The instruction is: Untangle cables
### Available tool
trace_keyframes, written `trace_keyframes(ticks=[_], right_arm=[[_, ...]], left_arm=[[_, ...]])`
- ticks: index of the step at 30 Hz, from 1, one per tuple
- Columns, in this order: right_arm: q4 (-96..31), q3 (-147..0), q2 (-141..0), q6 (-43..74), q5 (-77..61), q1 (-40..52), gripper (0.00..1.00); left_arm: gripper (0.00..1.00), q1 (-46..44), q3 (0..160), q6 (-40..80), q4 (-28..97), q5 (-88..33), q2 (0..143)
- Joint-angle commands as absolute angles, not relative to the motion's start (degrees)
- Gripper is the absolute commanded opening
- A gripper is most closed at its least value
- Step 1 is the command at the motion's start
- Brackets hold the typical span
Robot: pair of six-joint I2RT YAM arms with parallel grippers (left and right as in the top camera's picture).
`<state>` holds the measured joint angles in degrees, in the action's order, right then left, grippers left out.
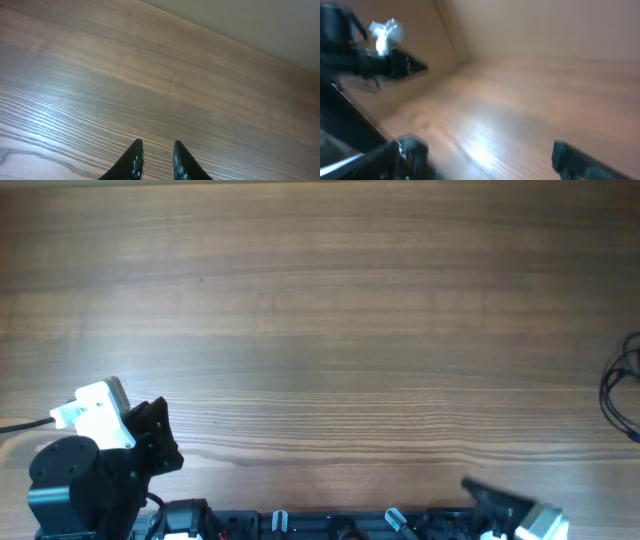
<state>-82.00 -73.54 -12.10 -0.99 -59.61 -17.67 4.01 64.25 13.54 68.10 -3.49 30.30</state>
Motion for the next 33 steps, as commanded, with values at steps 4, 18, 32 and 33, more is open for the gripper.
trace_keyframes(ticks=[4,18,32,33], right_arm=[[-92.14,-92.16,-11.25,-7.38,-39.81,-11.2,1.0],[-52.84,-57.8,-11.25,-11.35,-36.12,-6.07,1.0],[-33.56,-55.64,-10.72,-13.56,-20.95,-6.07,1.0],[-33.95,-55.64,-9.08,-13.58,-20.97,-6.07,1.0]], left_arm=[[0.22,3.86,64.73,11.92,67.96,-3.92,29.93],[0.23,3.86,64.73,10.68,67.85,-3.97,29.93],[0.24,3.86,64.73,10.66,66.96,-3.97,29.93],[0.24,3.86,64.73,10.66,67.09,-3.97,29.93]])
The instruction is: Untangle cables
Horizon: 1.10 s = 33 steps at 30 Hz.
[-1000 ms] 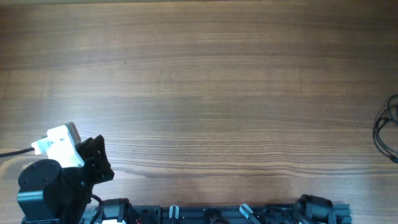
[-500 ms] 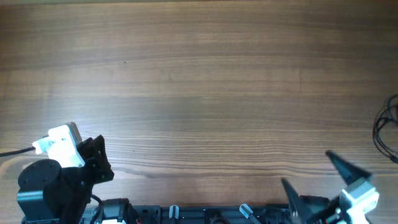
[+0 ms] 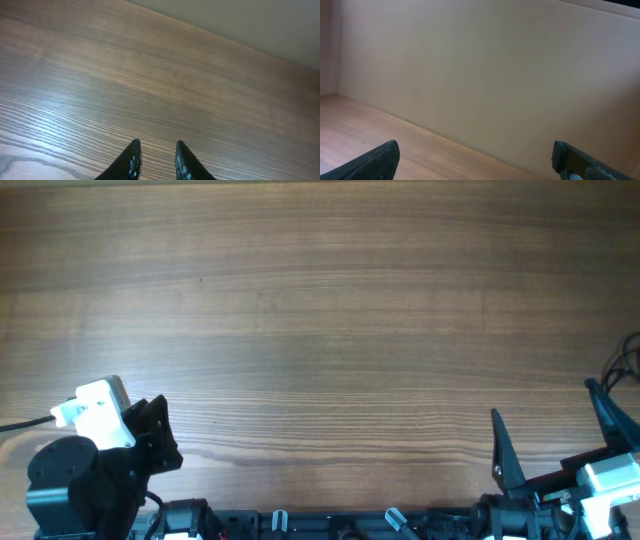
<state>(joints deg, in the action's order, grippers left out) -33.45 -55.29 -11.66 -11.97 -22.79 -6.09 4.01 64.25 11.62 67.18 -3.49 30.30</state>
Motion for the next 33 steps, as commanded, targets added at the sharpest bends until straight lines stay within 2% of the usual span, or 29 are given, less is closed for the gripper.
trace_keyframes(ticks=[1,4,6,9,12,13,16,18,21,25,29,33], right_arm=[[-33.87,-55.64,-7.14,-13.76,-20.97,-6.07,1.0],[-35.75,-55.57,-0.21,-18.44,-19.11,-6.07,1.0],[-38.24,-56.07,-0.3,-18.22,-19.68,-6.04,1.0],[-35.59,-54.26,-0.3,-20.16,-19.0,-6.07,1.0],[-16.51,-41.65,-0.3,-17.67,-19.29,-6.07,1.0],[-6.15,-34.0,-0.3,-14.26,-19.27,-6.07,1.0],[14.48,-18.83,-0.3,-6.33,-18.85,-6.07,1.0],[22.15,-11.05,-0.3,0.95,-15.07,-6.07,1.0],[32.18,-1.45,-0.3,5.08,-13.5,-6.07,1.0],[20.51,-0.32,-0.36,5.5,-13.43,-6.07,1.0],[2.46,-0.32,-0.38,5.32,-13.28,-6.07,1.0],[0.95,-0.32,-1.43,9.67,-13.32,-6.07,1.0]], left_arm=[[0.24,3.86,64.73,10.66,67.11,-3.97,29.93],[0.24,3.86,64.73,10.66,67.09,-3.97,29.93],[0.24,3.86,64.73,10.68,67.13,-3.97,29.93],[0.24,3.86,64.73,10.68,67.13,-3.97,29.93],[0.23,3.86,64.73,10.68,67.11,-3.97,29.93],[0.24,3.86,64.73,10.68,67.11,-3.97,29.93],[0.23,3.86,64.73,10.66,66.76,-3.95,29.93],[0.23,3.86,64.73,10.63,66.43,-3.95,29.93],[0.23,3.86,64.73,10.61,66.46,-3.95,29.93],[0.23,3.86,64.73,9.58,66.46,-3.97,29.93],[0.23,3.86,64.73,9.5,66.5,-3.97,29.93],[0.21,3.86,64.73,7.79,66.81,-3.99,29.93]])
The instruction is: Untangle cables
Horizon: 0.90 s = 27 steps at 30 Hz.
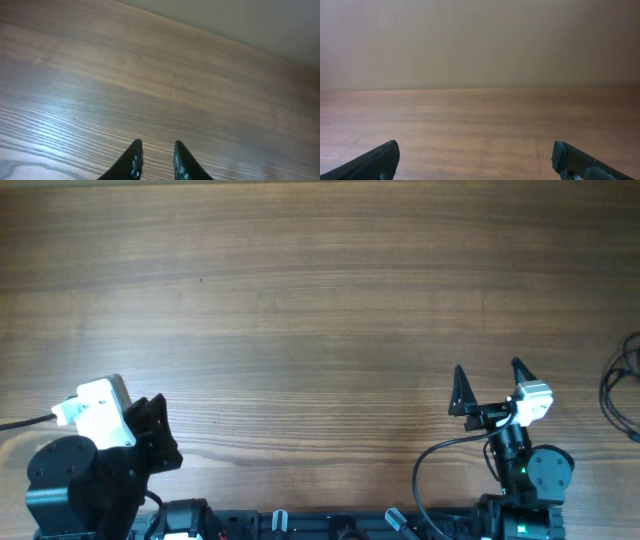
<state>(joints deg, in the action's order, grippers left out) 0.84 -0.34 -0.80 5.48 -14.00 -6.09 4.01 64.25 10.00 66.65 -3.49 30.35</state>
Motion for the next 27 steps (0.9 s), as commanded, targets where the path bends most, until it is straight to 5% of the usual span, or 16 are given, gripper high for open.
trace_keyframes(ticks=[1,5,12,19,22,23,27], right_arm=[[0.97,-0.32,-1.74,9.54,-13.28,-6.07,1.0],[0.97,-0.32,-1.93,9.54,-13.3,-6.07,1.0],[0.97,-0.32,-1.93,9.54,-13.3,-6.07,1.0],[0.97,-0.32,-1.93,9.56,-13.3,-6.07,1.0],[0.97,-0.32,-1.93,9.54,-13.3,-6.07,1.0],[0.97,-0.32,-1.93,9.56,-13.3,-6.07,1.0],[0.97,-0.32,-1.93,9.56,-13.3,-6.07,1.0]], left_arm=[[0.21,3.86,64.73,7.84,67.29,-3.97,29.93],[0.1,3.86,64.73,7.9,68.97,-3.97,29.26],[0.18,3.86,64.51,17.32,75.79,-1.58,7.66],[0.2,3.86,65.14,24.97,88.2,-2.76,0.27],[0.29,3.86,65.43,26.22,88.16,-4.34,0.27],[1.0,3.86,65.39,26.2,86.61,-5.45,0.27],[1.0,4.01,58.81,25.96,75.0,-5.76,0.27]])
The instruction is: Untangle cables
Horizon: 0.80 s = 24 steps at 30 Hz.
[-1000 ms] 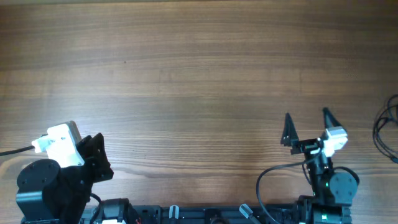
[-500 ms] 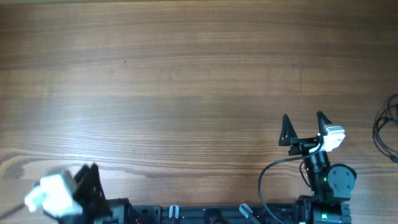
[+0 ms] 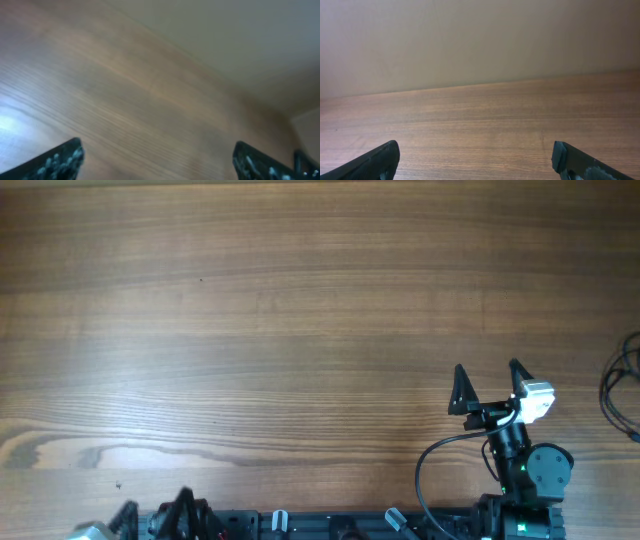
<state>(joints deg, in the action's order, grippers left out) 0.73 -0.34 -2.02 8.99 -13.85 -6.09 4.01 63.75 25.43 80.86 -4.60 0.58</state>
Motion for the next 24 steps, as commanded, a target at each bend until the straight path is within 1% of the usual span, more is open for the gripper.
trace_keyframes(ticks=[1,3,5,6,8,11,12,15,20,24], right_arm=[[0.97,-0.32,-1.93,9.54,-13.3,-6.07,1.0],[0.97,-0.32,-1.93,9.54,-13.3,-6.07,1.0],[0.97,-0.32,-1.93,9.56,-13.3,-6.07,1.0],[0.97,-0.32,-1.93,9.54,-13.3,-6.07,1.0],[0.97,-0.32,-1.93,9.56,-13.3,-6.07,1.0],[0.97,-0.32,-1.93,9.56,-13.3,-6.07,1.0],[0.97,-0.32,-1.93,9.56,-13.3,-6.07,1.0],[0.97,-0.32,-1.93,9.56,-13.3,-6.07,1.0],[0.97,-0.32,-1.93,9.56,-13.3,-6.07,1.0],[0.97,-0.32,-1.93,9.54,-13.3,-6.07,1.0]], left_arm=[[1.0,4.01,54.61,25.76,70.26,-6.02,0.27],[1.0,4.01,45.63,25.3,59.42,-7.64,0.27],[1.0,4.01,32.73,19.62,39.68,-15.46,0.27],[1.0,4.01,27.05,19.7,30.06,-17.21,0.27],[1.0,4.01,18.57,19.7,14.94,-18.65,0.27],[1.0,4.01,9.74,19.33,-0.14,-18.59,0.27],[1.0,3.95,7.75,17.56,-2.76,-18.57,0.25],[1.0,3.84,5.76,13.67,-2.81,-15.68,0.25],[1.0,1.65,3.6,13.67,-1.93,-6.11,0.25],[1.0,1.43,0.58,13.67,-1.93,-4.8,0.21]])
